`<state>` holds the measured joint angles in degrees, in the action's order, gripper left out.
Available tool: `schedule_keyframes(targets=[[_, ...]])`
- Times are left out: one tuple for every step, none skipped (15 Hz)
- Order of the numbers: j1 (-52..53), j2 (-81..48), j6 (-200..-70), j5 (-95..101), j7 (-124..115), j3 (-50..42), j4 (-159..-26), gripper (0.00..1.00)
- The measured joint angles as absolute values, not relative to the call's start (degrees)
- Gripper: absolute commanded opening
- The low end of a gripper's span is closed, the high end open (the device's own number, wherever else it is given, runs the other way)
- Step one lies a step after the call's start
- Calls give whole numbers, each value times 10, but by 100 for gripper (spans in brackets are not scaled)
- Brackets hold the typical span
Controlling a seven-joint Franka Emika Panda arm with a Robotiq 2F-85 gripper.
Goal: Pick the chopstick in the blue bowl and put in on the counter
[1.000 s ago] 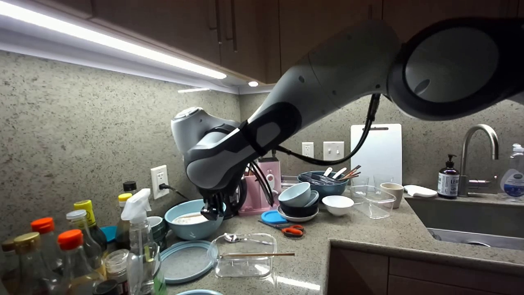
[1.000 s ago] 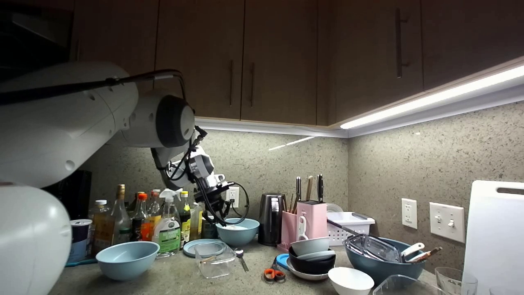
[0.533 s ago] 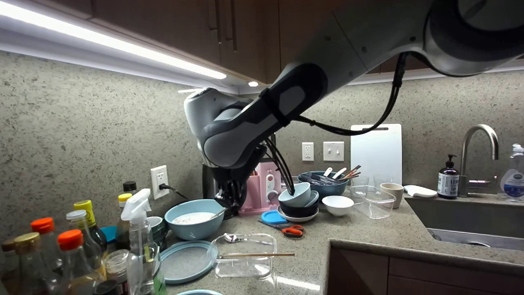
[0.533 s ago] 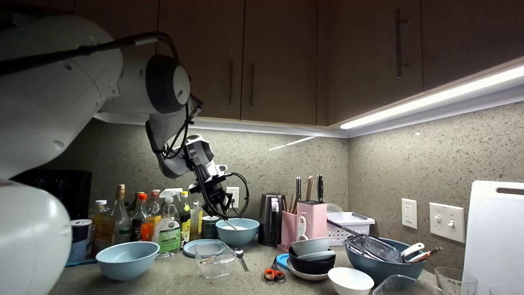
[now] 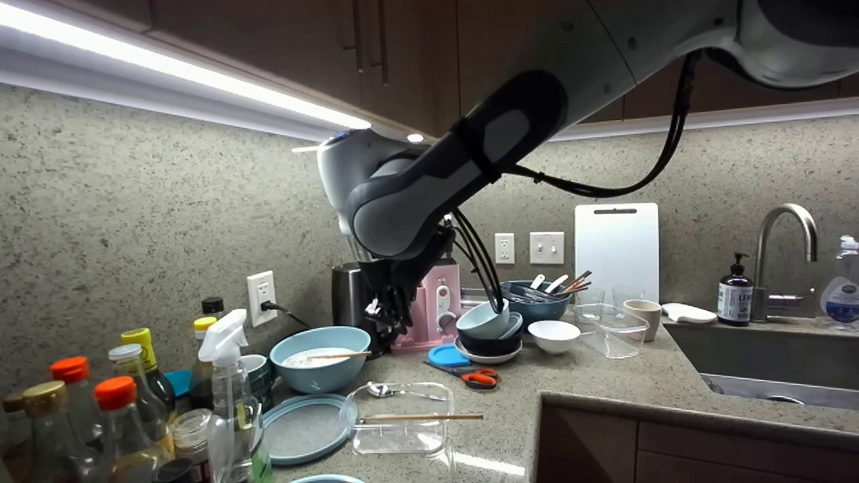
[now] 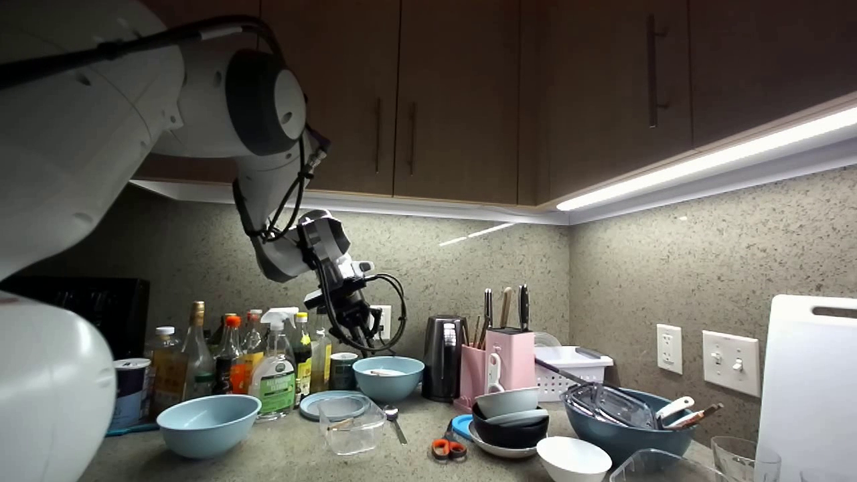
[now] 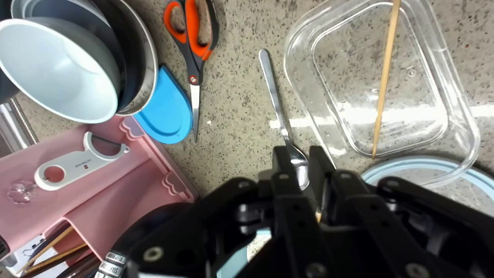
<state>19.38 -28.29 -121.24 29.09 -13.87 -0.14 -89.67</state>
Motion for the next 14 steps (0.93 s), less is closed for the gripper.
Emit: schedule_keyframes(targets=[[194, -285, -1212, 291, -139, -1, -895, 31], [194, -286, -1212, 291, -139, -1, -895, 57], [194, -286, -1212, 291, -139, -1, -895, 57], [194, -287, -1213, 291, -139, 0, -894, 62], [194, -292, -1213, 289, -139, 1, -890, 69], [194, -299, -1216, 288, -142, 2, -883, 74], [195, -311, -1223, 288, -148, 4, -873, 81], [195, -324, -1233, 288, -156, 5, -862, 87], [196, -339, -1246, 287, -166, 5, -849, 93], [197, -354, -1262, 286, -180, 5, -836, 98], [198, -370, -1281, 285, -200, 4, -822, 100], [201, -385, -1300, 285, -222, 0, -807, 88], [208, -399, -1317, 292, -236, -10, -795, 94], [215, -409, -1327, 297, -245, -20, -785, 100]])
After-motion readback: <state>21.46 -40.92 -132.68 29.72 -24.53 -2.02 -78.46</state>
